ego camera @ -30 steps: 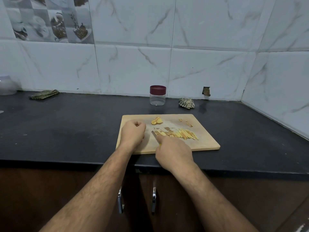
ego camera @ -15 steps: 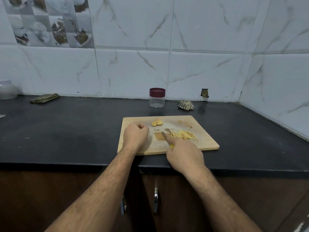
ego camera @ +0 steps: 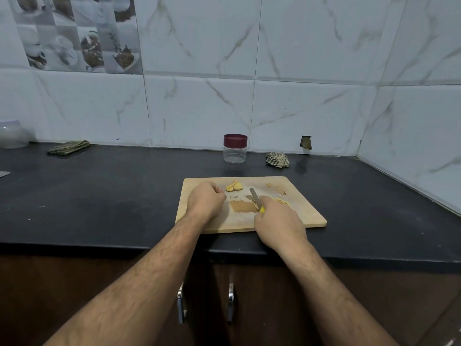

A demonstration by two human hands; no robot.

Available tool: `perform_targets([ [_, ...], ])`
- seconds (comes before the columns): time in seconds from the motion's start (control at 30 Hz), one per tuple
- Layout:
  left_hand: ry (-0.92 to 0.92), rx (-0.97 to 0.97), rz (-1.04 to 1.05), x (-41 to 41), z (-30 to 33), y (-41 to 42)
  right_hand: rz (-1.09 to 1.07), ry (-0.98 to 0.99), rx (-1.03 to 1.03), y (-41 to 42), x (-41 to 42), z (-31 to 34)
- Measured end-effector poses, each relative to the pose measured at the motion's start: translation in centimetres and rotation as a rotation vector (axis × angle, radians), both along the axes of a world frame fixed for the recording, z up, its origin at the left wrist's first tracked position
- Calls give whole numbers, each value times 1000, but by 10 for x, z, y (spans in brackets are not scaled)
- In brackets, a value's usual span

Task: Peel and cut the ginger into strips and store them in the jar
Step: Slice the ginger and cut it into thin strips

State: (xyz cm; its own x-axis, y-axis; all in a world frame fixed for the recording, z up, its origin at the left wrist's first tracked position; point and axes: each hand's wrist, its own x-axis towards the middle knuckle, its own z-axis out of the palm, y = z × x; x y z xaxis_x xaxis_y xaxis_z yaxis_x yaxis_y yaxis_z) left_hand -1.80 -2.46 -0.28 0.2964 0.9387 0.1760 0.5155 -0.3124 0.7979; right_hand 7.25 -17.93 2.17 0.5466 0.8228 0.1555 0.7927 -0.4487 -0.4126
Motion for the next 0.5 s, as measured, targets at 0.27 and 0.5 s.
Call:
perform_targets([
  [0.27, 123, 252, -72, 25, 18, 23, -5, 193, 132, 43, 4, 2],
  [0.5, 462, 359, -163, 54, 23, 37, -39, 365, 158, 48, 12, -8],
])
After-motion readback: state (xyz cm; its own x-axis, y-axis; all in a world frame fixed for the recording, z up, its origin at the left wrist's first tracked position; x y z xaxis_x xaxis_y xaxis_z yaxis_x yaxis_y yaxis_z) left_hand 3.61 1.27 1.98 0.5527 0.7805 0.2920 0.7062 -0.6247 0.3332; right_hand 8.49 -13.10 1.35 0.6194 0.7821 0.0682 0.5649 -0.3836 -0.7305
